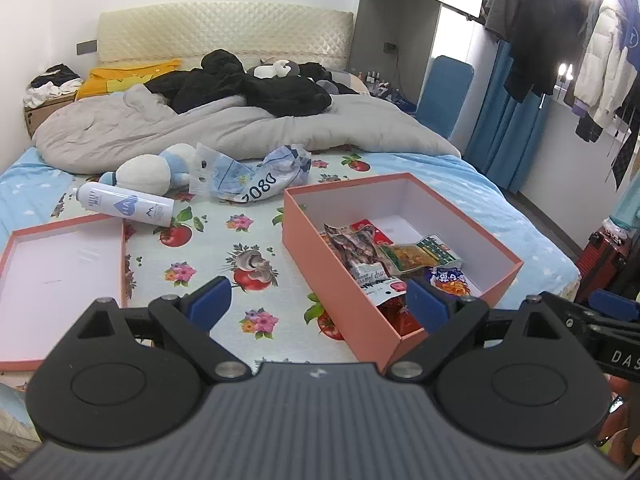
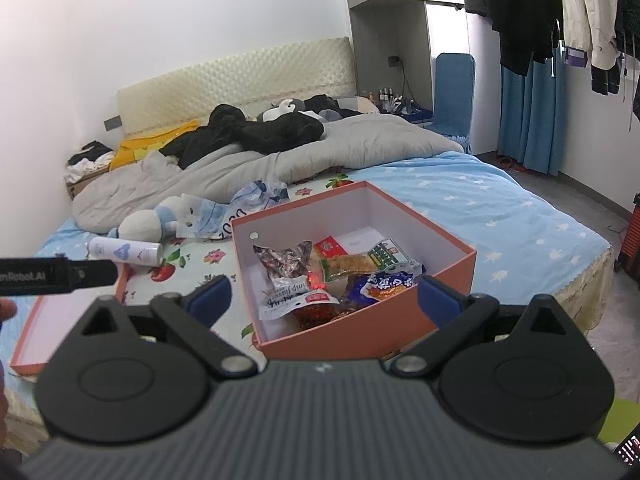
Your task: Organize snacks
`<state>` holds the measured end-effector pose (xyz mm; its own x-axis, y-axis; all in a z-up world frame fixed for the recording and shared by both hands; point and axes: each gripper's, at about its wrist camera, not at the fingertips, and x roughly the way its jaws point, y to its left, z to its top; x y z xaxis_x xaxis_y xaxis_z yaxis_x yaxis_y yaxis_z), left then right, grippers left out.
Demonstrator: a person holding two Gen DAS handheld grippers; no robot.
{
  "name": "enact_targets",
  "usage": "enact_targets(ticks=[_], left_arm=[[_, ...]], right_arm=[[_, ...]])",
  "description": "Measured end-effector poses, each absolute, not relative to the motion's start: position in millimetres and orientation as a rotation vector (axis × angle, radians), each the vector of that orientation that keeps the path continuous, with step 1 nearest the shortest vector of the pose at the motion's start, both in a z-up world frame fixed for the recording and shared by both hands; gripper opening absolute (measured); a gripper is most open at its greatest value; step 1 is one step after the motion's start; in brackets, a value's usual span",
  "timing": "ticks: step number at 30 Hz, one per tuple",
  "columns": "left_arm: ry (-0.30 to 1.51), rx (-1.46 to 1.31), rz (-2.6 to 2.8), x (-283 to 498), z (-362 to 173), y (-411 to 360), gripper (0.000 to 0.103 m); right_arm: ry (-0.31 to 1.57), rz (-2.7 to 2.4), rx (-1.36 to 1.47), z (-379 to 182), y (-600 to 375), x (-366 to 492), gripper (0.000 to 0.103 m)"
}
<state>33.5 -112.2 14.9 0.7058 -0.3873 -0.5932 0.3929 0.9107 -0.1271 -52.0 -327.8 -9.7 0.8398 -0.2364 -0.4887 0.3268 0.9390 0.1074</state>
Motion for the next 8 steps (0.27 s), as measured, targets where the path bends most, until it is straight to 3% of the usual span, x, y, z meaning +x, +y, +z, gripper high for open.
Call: enact_targets(ticks=[8], left_arm=[[0.666,0.002,-0.428,33.3,13.0,-111.4,0.096]], right_arm=[[0.498,-0.299,0.191,-11.2,-328.0,-51.5,0.101]])
